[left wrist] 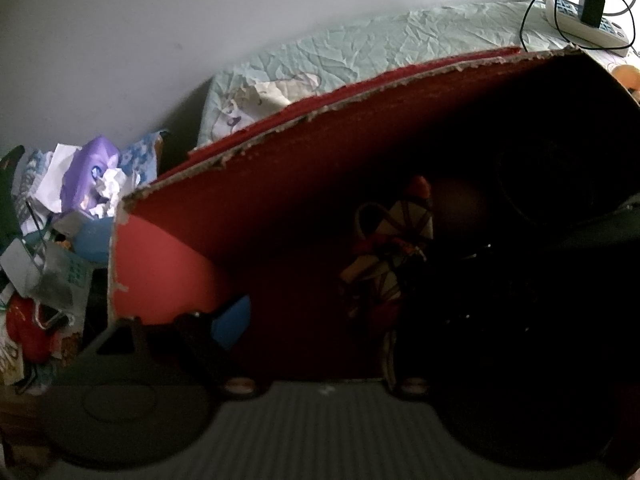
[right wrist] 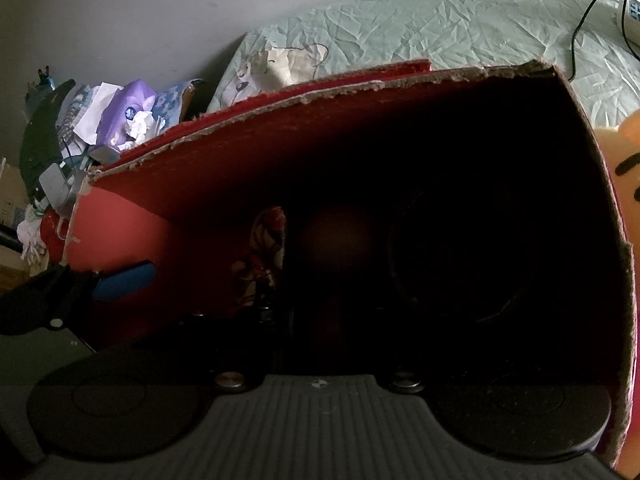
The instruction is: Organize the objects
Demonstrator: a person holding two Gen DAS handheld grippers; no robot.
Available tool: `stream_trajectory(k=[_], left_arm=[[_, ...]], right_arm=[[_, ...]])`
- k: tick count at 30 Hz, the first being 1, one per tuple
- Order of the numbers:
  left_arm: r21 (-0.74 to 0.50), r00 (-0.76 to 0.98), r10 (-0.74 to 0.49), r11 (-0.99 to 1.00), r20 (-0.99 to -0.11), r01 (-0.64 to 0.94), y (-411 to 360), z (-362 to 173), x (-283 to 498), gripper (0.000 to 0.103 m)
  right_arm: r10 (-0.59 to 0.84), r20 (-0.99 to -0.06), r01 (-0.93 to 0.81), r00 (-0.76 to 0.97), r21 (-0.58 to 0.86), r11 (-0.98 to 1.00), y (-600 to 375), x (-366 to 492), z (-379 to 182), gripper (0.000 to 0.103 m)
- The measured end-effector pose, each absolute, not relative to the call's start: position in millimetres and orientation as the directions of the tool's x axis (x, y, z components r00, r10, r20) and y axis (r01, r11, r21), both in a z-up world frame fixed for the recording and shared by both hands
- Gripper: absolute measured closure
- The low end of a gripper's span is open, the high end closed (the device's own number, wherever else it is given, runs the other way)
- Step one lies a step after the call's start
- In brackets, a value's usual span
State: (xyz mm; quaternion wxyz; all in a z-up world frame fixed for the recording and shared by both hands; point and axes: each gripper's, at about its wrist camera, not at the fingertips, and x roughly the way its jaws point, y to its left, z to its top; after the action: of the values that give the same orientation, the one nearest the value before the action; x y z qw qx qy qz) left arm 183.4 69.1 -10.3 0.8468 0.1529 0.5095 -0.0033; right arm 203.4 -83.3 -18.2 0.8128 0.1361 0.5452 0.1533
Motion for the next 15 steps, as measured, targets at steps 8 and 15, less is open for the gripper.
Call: stream_trajectory(k=[8, 15], left_arm=[[0.258, 0.488, 0.151, 0.953, -0.859, 0.158, 69.1, -9.9, 183.1, 0.017], [0.261, 0.491, 0.155, 0.953, -0.857, 0.154, 66.8, -10.7, 183.8, 0.017]], right_arm=[[0.406, -0.843, -0.095, 0.353, 0.400, 0.912, -84.6, 203.3, -19.3, 0.078], [0.411, -0.840, -0.095, 0.354, 0.405, 0.909, -84.5, 203.1, -18.9, 0.078]])
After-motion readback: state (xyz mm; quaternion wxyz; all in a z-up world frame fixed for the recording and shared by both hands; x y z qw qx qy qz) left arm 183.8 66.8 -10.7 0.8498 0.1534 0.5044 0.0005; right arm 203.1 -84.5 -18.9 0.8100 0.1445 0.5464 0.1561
